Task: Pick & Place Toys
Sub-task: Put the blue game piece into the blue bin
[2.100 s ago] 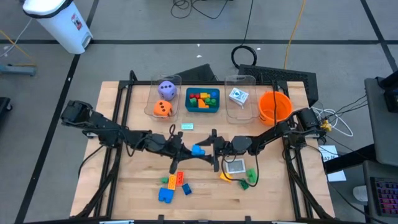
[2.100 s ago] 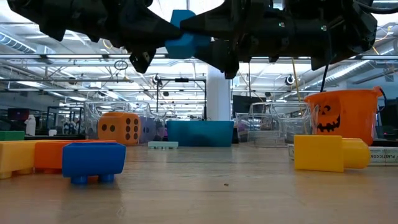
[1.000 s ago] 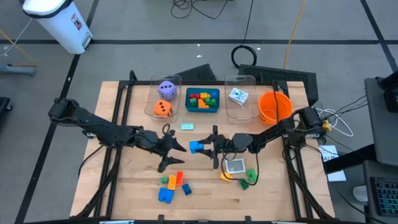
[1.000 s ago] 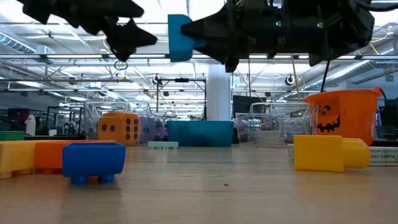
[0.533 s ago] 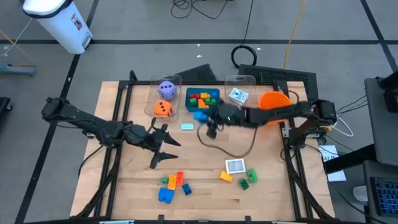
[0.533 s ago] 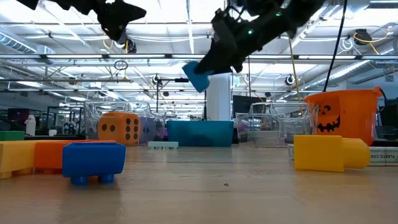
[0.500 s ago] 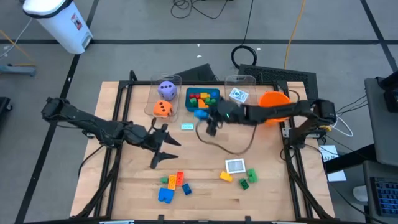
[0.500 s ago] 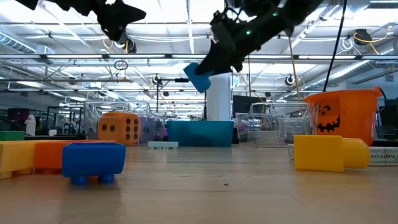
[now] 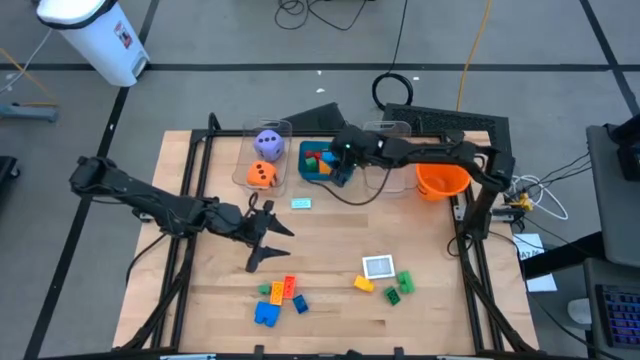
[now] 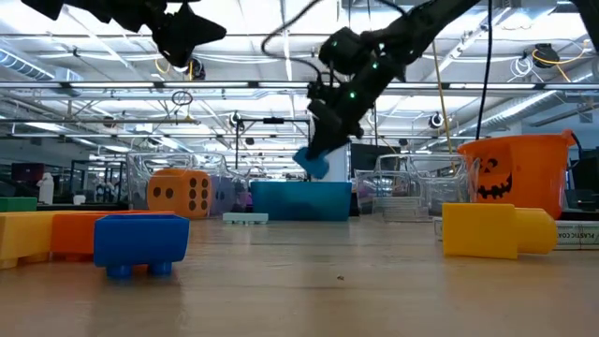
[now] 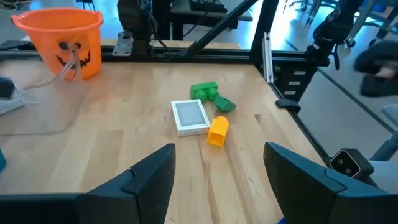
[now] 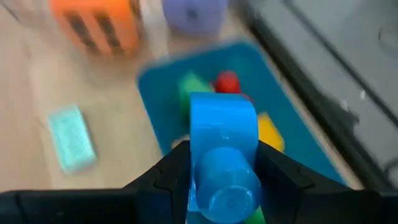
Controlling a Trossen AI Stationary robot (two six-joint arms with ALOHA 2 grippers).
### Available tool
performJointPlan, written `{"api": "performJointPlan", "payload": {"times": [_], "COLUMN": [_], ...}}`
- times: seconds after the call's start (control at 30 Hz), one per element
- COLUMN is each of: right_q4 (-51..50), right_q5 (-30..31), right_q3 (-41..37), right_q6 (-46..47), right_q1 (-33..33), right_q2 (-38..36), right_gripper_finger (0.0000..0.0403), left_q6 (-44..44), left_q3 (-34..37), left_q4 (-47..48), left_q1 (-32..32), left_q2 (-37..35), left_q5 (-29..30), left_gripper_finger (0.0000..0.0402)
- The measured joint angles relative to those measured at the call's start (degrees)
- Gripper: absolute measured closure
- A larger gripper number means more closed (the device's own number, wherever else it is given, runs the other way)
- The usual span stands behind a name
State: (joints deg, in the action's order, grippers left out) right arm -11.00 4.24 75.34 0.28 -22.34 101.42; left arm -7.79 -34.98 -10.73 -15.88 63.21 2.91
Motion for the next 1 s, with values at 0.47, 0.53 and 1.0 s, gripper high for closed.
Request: {"api": "performJointPlan", "payload": {"times": [0.47, 0.53, 1.0], "right_q4": [-10.04, -10.08, -10.69], "right_q5": [0.40, 0.40, 0.25], "right_q3": [1.02, 1.02, 1.02], "right_q6": [0.51, 0.47, -2.72], "right_q1": [-3.24, -3.24, -2.69], "right_q2": [5.05, 5.01, 5.03], "right_gripper_finger": [0.0272, 0.0271, 0.0227], "left_q6": [0.19, 0.17, -0.20], "left_q3": [-0.04, -0.02, -0.02], "left_q4": [0.14, -0.24, -2.59], "left_q1": [-0.26, -0.28, -0.28], "left_q2": [3.89, 4.71, 6.96], "left_q5": [-0.04, 0.01, 0.07], "left_gripper_finger": [0.0153, 0.0153, 0.0153]}}
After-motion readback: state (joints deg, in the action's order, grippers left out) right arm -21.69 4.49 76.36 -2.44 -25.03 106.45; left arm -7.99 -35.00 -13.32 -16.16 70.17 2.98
